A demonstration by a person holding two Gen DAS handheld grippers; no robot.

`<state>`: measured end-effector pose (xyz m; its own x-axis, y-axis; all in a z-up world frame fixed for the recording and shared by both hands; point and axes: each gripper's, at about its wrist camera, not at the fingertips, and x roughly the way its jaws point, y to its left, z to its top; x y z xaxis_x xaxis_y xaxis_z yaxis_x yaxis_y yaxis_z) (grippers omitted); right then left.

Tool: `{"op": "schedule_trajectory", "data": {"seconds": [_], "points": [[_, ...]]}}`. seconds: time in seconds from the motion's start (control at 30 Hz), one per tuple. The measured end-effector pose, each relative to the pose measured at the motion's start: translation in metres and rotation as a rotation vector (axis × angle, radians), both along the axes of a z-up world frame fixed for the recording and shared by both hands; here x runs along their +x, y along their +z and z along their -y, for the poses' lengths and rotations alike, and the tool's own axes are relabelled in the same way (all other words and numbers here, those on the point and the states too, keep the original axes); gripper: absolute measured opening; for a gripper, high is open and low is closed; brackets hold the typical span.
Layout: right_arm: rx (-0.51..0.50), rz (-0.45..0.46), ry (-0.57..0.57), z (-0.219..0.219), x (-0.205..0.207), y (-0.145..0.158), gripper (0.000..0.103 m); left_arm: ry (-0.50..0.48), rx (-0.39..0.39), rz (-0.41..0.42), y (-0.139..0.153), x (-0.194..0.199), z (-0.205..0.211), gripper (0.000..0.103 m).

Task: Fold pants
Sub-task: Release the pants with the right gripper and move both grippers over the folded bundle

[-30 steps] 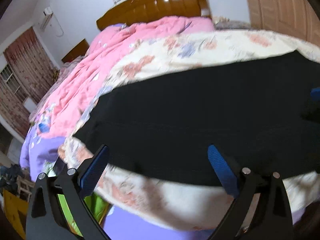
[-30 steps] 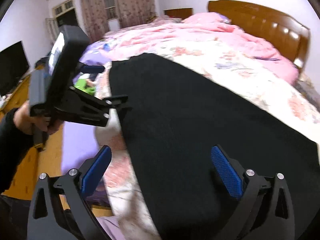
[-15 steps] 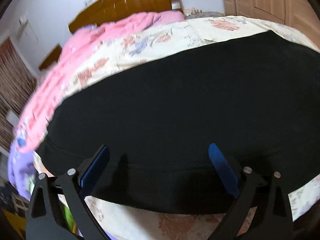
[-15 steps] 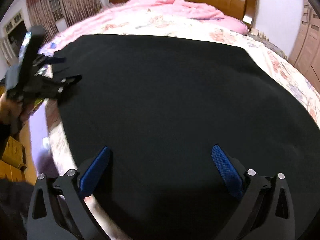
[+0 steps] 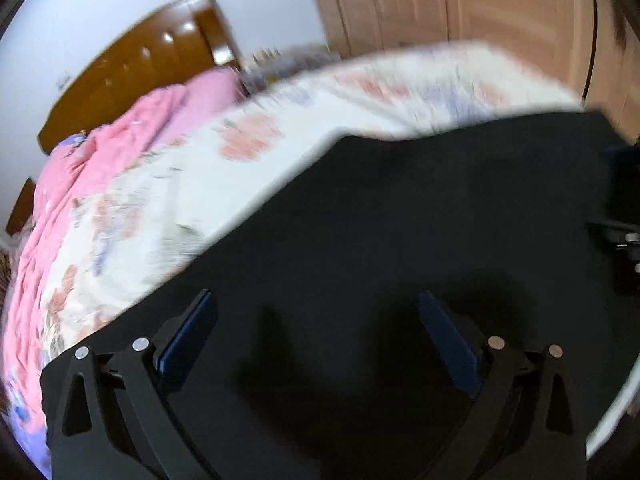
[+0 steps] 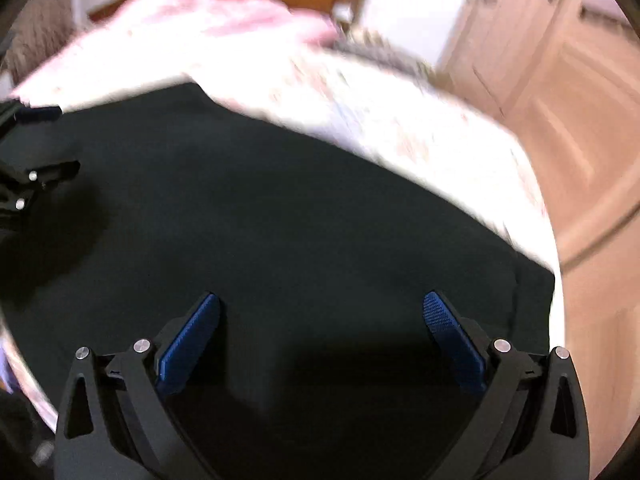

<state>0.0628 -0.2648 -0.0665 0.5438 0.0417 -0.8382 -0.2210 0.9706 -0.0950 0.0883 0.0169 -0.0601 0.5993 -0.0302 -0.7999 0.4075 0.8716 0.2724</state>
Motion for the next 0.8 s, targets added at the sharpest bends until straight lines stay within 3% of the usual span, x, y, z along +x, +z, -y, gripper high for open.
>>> {"op": "schedule_trajectory", "data": {"seconds": [0.03,0.07,0.13,0.2,0.33,0.4,0.47,0.63,0.73,0.8], "points": [[-0.012,-0.001,0.029,0.006,-0.010,-0.002,0.099,0.010,-0.001,0.004,-0.004,0.002,0.002,0.102],[-0.016,0.007,0.044,0.012,-0.019,-0.002,0.099,0.036,-0.051,0.005,-0.005,0.006,-0.001,0.102],[0.032,0.007,0.016,0.034,-0.030,-0.003,0.099,0.063,-0.147,-0.081,-0.010,0.016,-0.018,0.102],[0.081,0.012,0.004,0.050,-0.036,-0.003,0.099,0.068,-0.192,-0.120,-0.011,0.024,-0.025,0.102],[0.040,-0.001,-0.007,0.043,-0.038,0.002,0.099,0.071,-0.099,-0.084,0.000,0.011,0.000,0.101],[0.036,0.015,-0.016,0.042,-0.043,0.010,0.099,0.001,-0.151,-0.064,0.019,0.003,0.018,0.101],[0.058,0.045,-0.028,0.048,-0.041,0.015,0.099,-0.054,-0.155,-0.035,0.028,0.005,0.045,0.101],[0.008,0.030,-0.012,0.038,-0.035,0.001,0.099,-0.141,-0.107,-0.015,0.012,0.027,0.105,0.101],[0.076,0.036,-0.007,0.049,-0.043,-0.002,0.099,-0.139,-0.055,-0.008,-0.003,0.036,0.124,0.102],[0.088,0.046,0.001,0.051,-0.047,-0.003,0.099,-0.132,-0.084,-0.015,-0.004,0.039,0.121,0.102]]}}
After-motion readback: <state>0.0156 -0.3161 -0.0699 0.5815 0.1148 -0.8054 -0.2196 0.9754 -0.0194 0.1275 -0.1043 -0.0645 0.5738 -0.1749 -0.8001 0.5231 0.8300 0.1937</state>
